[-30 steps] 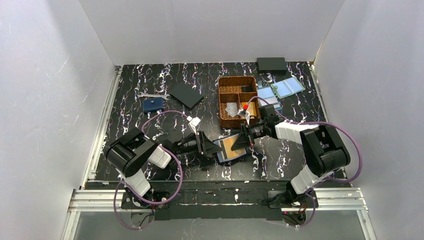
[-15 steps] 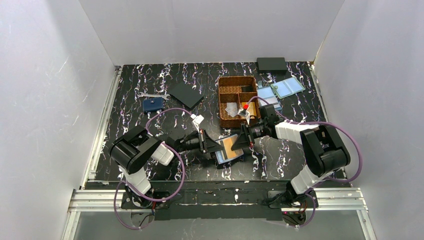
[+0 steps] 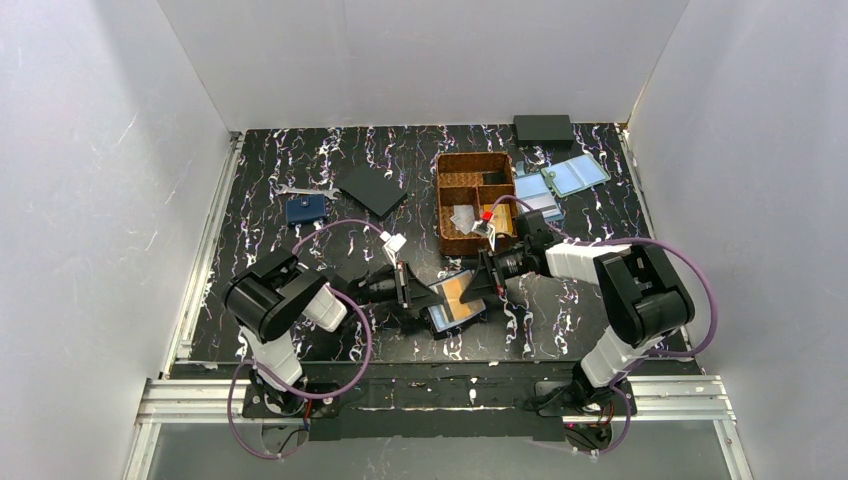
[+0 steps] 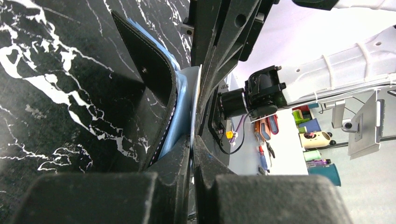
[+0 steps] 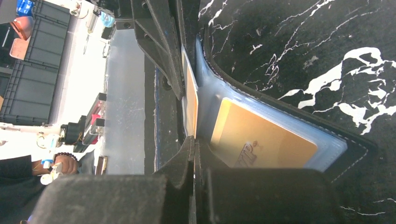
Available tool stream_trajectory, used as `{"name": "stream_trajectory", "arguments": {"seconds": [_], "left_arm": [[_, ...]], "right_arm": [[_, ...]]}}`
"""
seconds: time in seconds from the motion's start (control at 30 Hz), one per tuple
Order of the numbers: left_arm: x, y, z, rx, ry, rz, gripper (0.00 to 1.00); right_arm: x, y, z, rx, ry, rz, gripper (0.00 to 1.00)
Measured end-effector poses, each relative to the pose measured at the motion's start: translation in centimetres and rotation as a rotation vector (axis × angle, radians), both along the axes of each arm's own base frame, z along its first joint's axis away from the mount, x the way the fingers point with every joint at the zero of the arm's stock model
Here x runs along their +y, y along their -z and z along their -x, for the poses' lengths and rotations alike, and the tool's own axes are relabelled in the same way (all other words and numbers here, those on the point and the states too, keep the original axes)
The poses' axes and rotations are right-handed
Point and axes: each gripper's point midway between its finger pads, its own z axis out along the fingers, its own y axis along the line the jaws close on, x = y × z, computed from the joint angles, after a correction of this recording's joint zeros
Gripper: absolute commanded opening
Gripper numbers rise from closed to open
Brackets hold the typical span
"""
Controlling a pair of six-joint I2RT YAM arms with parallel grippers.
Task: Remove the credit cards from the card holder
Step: Remove the credit card from the card holder.
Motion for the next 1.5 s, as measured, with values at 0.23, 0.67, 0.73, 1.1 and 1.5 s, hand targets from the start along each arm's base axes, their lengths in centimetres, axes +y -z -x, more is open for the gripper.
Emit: {"name": "stream_trajectory", "arguments": {"seconds": [0.23, 0.67, 0.73, 1.1, 1.5], "left_arm": [[0.1, 1.8, 0.2, 0.039, 0.005, -0.027, 0.01], [2.0, 4.5, 0.1, 0.124, -0.011, -0.076, 0.00], [2.1, 4.7, 0.1, 0.131, -0.009, -0.078, 0.00], [3.8, 6.6, 0.0, 0.198, -0.073, -0.118, 0.09], [5.5, 1.2, -1.7, 0.050, -0.253, -0.092, 0.29]], "right_arm": [[-0.1, 1.5, -0.1, 0.017, 0.008, 0.043, 0.01], [-1.1, 3.5, -1.2, 0.010, 0.058, 0.123, 0.01], [-1.2, 3.7, -1.2, 0.014, 0.059, 0.131, 0.01], [-1.4, 3.6, -1.6, -0.037, 0.031, 0.151, 0.01], [-2.0, 1.8, -1.4, -0.179, -0.048, 0.147, 0.01]]}}
